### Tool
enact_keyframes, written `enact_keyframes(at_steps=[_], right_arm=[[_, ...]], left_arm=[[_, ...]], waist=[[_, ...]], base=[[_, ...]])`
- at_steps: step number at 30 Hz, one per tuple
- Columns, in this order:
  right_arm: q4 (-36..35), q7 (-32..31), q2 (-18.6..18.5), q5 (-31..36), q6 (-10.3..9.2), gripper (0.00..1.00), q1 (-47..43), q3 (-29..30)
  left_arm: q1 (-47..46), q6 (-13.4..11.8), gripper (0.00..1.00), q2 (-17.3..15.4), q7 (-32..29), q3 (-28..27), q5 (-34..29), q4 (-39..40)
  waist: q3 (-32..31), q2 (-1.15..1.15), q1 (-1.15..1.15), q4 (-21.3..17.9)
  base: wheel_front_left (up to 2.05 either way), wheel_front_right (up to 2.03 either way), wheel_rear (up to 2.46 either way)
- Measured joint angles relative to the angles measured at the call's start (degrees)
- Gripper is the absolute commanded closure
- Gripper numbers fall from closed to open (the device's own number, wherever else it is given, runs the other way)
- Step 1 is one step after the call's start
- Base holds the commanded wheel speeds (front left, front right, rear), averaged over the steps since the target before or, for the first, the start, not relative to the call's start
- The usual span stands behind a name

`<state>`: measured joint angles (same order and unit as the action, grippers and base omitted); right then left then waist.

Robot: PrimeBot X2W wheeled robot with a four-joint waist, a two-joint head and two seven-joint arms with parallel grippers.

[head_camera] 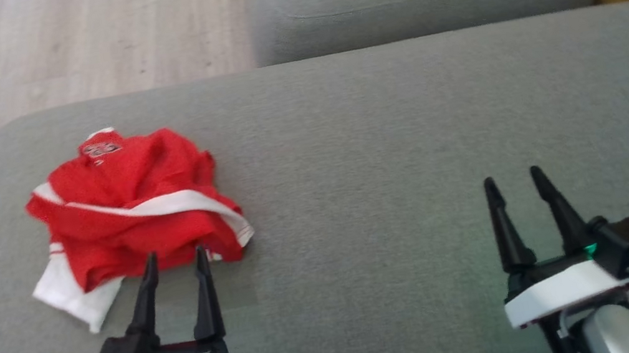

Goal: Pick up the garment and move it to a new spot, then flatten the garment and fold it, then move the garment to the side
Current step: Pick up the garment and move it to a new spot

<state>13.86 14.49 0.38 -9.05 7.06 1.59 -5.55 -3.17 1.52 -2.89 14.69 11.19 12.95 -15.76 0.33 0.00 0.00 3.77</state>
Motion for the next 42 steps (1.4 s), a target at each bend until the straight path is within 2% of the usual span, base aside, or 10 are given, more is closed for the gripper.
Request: enact_keyframes(at_steps=[15,22,36,42], right_arm=[[0.62,-0.01,0.00,-1.65,0.00,0.00,-0.37,-5.35],[0.78,-0.01,0.00,-2.46,0.00,0.00,-1.45,-6.59],[0.79,-0.01,0.00,-3.07,0.00,0.00,-1.71,-7.86],[0.05,-0.01,0.00,-2.77,0.00,0.00,-1.21,-7.47]], left_arm=[[0.60,0.55,0.00,0.04,0.00,-3.09,-1.93,-0.04],[1.44,0.81,0.00,0.04,0.00,-3.77,-2.56,0.11],[2.20,1.09,0.00,0.03,0.00,-4.99,-3.16,1.00],[-1.01,3.59,0.00,-1.74,0.00,-3.77,-5.53,-0.10]], waist=[[-1.48,0.00,0.00,10.23],[-2.42,0.00,0.00,13.64],[-2.35,0.00,0.00,14.53],[0.35,0.00,0.00,13.77]], base=[[0.00,0.00,0.00],[0.00,0.00,0.00],[0.00,0.00,0.00],[0.00,0.00,0.00]])
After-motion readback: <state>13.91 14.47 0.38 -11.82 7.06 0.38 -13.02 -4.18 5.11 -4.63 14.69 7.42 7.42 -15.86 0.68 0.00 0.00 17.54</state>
